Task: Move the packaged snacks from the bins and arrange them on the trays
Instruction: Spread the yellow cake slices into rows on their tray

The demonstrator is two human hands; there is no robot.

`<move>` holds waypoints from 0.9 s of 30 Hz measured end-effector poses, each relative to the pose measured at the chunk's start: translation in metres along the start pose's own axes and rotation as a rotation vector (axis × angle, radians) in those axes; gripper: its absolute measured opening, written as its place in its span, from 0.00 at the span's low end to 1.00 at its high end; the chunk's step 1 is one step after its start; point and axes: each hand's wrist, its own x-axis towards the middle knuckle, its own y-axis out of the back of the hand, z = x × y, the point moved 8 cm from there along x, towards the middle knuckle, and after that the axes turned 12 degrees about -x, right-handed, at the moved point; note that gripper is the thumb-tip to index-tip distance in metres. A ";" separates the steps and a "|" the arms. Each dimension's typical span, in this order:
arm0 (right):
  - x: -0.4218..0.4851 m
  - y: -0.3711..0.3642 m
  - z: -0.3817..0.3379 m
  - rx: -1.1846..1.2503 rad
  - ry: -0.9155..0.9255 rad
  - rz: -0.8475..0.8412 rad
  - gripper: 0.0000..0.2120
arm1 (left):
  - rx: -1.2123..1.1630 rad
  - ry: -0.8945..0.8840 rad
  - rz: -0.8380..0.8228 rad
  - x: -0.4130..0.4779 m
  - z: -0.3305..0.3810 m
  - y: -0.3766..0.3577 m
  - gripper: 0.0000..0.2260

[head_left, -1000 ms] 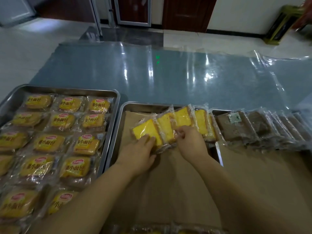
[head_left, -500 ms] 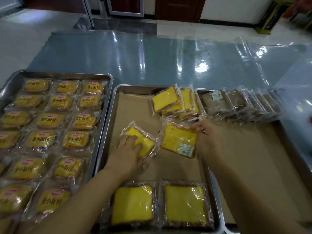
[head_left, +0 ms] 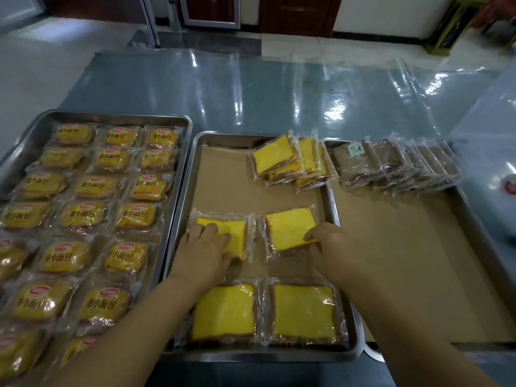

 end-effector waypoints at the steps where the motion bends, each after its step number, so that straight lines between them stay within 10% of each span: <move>1: 0.000 -0.006 -0.003 -0.025 -0.015 -0.028 0.12 | -0.046 -0.011 0.001 -0.002 0.001 -0.001 0.21; 8: -0.019 -0.066 -0.015 -0.358 0.084 -0.536 0.29 | -0.159 -0.025 -0.177 -0.020 -0.003 -0.028 0.28; 27: 0.006 -0.014 -0.016 -0.123 -0.135 -0.282 0.14 | -0.232 -0.040 -0.087 -0.008 0.007 -0.002 0.22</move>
